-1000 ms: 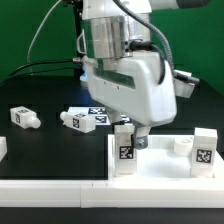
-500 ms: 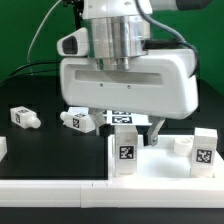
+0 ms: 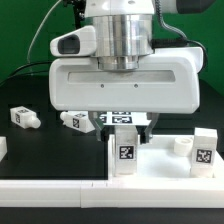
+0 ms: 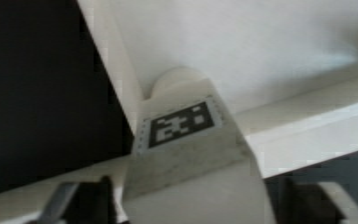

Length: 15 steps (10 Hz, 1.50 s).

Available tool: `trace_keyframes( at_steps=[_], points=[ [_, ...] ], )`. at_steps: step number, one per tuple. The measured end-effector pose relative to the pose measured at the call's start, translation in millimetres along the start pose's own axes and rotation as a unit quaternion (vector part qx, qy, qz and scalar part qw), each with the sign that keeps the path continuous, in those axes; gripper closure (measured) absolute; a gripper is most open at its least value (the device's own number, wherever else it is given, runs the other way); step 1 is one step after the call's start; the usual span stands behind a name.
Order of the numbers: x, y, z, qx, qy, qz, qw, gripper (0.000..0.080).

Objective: Assemble square table

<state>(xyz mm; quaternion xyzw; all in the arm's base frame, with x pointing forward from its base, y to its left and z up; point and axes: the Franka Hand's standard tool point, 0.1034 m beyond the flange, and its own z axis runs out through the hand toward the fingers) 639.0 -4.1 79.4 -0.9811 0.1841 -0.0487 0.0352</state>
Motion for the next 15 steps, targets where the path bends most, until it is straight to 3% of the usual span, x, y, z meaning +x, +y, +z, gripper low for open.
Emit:
trace_keyframes(
  at_steps=[1, 4, 5, 6, 7, 9, 10, 12, 13, 14, 15],
  points=[
    [0.0, 0.3, 0.1, 0.0, 0.0, 0.042, 0.999, 0.0519],
    [1.6, 2.3, 1.3, -0.004, -0.003, 0.188, 0.982, 0.0515],
    [1.5, 3.3, 1.5, -0.006, -0.003, 0.265, 0.964, 0.0515],
    [1.0, 4.2, 1.7, -0.008, -0.002, 0.349, 0.937, 0.0515],
    [-0.2, 6.3, 2.1, -0.004, -0.002, 0.458, 0.889, 0.0515],
    [-2.0, 9.8, 2.8, 0.015, -0.017, 0.607, 0.794, 0.0515],
    [-2.2, 10.0, 2.6, 0.014, -0.018, 0.622, 0.783, 0.0515],
    [-2.8, 9.5, 3.2, 0.014, -0.017, 0.602, 0.798, 0.0515],
    [-7.0, 5.9, 3.8, 0.002, -0.021, 0.578, 0.816, 0.0313],
    [-6.2, 2.4, 1.5, 0.003, -0.02, 0.477, 0.879, 0.0199],
    [-7.2, -1.4, 0.0, 0.007, -0.018, 0.372, 0.928, 0.0199]
  ],
)
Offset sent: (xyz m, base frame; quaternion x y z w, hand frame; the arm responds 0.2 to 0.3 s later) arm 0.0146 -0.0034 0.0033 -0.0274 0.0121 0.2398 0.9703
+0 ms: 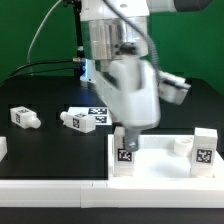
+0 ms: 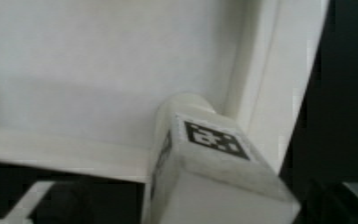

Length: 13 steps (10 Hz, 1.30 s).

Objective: Assemble square table

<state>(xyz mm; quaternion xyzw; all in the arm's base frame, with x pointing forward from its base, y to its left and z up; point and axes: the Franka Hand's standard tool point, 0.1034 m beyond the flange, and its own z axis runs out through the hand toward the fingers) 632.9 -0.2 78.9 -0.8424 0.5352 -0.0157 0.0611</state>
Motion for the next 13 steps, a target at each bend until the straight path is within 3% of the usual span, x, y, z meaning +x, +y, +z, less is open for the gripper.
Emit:
trace_keyframes(
  at_steps=[1, 4, 5, 6, 7, 8, 9, 10, 11, 12, 13],
  points=[
    [-3.2, 0.1, 0.9, -0.001, -0.002, -0.058, 0.998, 0.016],
    [-0.6, 1.2, 1.5, -0.002, 0.001, -0.178, 0.984, 0.0152],
    [3.0, -1.9, 1.2, -0.002, 0.018, -0.29, 0.957, 0.0151],
    [0.2, -6.9, 1.6, 0.0, 0.025, -0.408, 0.913, 0.0151],
    [-1.4, -8.8, 1.1, 0.003, 0.026, -0.418, 0.908, 0.0151],
    [-0.4, -7.9, 1.7, 0.002, 0.026, -0.399, 0.917, 0.0151],
    [-0.1, -7.6, 1.9, 0.002, 0.026, -0.394, 0.919, 0.0238],
    [-0.1, -7.6, 2.0, 0.003, 0.026, -0.375, 0.927, 0.0422],
    [0.8, -7.0, 2.0, 0.002, 0.027, -0.319, 0.947, 0.0422],
    [4.1, -5.2, 1.9, 0.002, 0.029, -0.245, 0.969, 0.0502],
    [7.0, -3.8, 1.6, 0.005, 0.028, -0.175, 0.984, 0.0504]
  ],
)
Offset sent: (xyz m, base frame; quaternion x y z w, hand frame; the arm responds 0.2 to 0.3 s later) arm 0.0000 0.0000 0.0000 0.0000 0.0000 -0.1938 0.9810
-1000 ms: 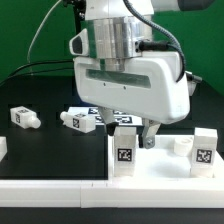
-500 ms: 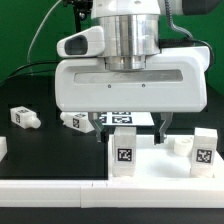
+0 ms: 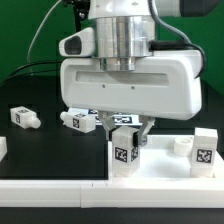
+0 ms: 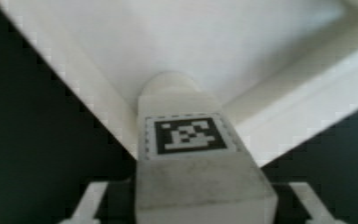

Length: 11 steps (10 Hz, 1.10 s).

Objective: Assemble square table

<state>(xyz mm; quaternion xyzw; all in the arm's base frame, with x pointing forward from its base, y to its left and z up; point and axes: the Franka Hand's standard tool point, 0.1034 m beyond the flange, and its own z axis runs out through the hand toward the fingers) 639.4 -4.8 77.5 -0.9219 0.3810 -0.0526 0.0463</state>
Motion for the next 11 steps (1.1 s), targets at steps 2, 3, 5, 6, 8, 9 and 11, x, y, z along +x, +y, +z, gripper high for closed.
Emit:
trace_keyframes(
  at_steps=[2, 3, 5, 6, 8, 9, 11],
  points=[
    [-4.5, 1.0, 2.2, -0.006, -0.004, 0.173, 0.985, 0.0505],
    [-6.3, 0.6, 2.5, -0.008, -0.006, 0.23, 0.973, 0.0505],
    [-6.1, 0.8, 2.7, 0.003, -0.019, 0.36, 0.933, 0.0507],
    [-6.0, 1.0, 2.6, 0.002, -0.019, 0.365, 0.931, 0.0508],
    [-6.9, 1.8, 2.7, -0.002, -0.021, 0.319, 0.948, 0.0426],
    [-6.9, 2.3, 1.6, -0.007, -0.026, 0.231, 0.973, 0.0426],
    [-11.6, 3.6, 5.1, -0.001, -0.017, 0.054, 0.998, 0.0179]
  ],
)
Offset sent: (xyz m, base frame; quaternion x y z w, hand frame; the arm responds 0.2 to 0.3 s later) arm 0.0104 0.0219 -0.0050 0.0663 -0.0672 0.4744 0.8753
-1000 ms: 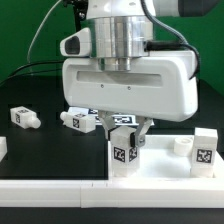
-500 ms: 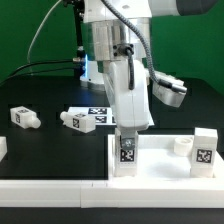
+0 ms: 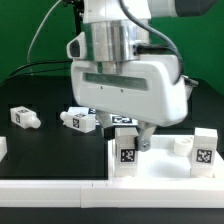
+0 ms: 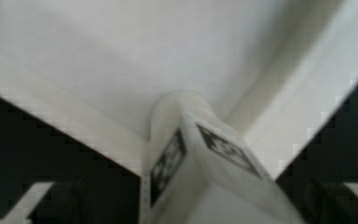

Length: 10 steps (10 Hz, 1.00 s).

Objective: Assemble square table

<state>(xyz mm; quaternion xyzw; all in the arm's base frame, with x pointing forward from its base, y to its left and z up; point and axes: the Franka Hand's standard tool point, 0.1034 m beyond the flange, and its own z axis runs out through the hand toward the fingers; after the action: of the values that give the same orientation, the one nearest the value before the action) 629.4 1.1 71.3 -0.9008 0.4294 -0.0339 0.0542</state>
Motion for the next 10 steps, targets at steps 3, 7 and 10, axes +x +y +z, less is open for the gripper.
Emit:
trace_keyframes(
  at_steps=[3, 7, 10],
  points=[
    [0.5, 0.7, -0.4, -0.008, 0.004, -0.105, 0.994, 0.0151],
    [0.6, -13.2, -5.3, -0.023, 0.031, -0.399, 0.916, 0.015],
    [5.8, -9.4, -5.9, -0.024, 0.035, -0.333, 0.942, 0.0397]
  ],
)
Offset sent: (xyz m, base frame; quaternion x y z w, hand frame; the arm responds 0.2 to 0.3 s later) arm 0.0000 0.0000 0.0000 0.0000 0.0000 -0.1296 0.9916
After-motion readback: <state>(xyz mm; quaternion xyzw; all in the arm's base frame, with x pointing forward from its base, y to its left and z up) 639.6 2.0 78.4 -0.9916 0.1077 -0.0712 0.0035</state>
